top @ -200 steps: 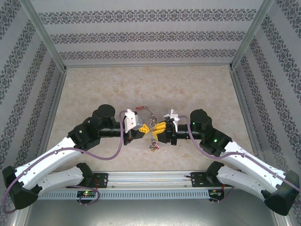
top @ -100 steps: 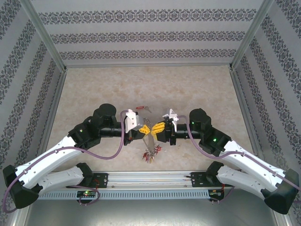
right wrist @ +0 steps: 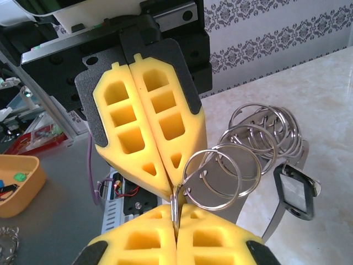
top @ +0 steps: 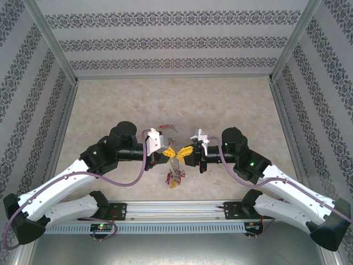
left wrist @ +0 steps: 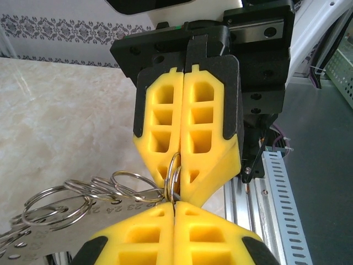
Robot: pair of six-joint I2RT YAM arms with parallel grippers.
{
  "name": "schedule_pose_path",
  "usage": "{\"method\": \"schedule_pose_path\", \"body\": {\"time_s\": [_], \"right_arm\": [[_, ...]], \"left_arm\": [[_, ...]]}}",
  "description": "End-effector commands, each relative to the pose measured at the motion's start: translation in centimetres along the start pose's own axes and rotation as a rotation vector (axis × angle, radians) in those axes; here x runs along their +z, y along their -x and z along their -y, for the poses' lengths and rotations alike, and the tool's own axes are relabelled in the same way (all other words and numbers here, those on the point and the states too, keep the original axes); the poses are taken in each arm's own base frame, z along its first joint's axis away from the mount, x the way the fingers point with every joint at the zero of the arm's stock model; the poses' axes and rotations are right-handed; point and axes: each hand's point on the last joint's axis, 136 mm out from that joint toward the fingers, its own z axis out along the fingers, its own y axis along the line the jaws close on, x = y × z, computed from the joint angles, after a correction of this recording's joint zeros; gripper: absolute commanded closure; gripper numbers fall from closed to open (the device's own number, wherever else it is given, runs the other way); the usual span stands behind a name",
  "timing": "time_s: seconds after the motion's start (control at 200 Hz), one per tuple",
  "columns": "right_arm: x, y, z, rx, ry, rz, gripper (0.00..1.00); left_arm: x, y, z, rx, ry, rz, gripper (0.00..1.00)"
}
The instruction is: Put the keys on the keyring
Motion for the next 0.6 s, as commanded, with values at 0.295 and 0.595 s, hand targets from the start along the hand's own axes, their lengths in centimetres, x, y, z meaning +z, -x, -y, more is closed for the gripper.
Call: {"method": "schedule_pose_path", "body": {"time_s": [0.295,0.595], "right_arm": [[-0.5,2.8,-1.9,-0.077,0.056,0.082,1.00],[-0.7,3.9,-2.4,-0.086,0.075,0.123,1.00]], "left_arm": [[-0.7,3.4,1.6,0.057,-0.077,0.089,0.72],[-0.6,2.3,0.7,0.058,-0.019,0.065,0.75]]}}
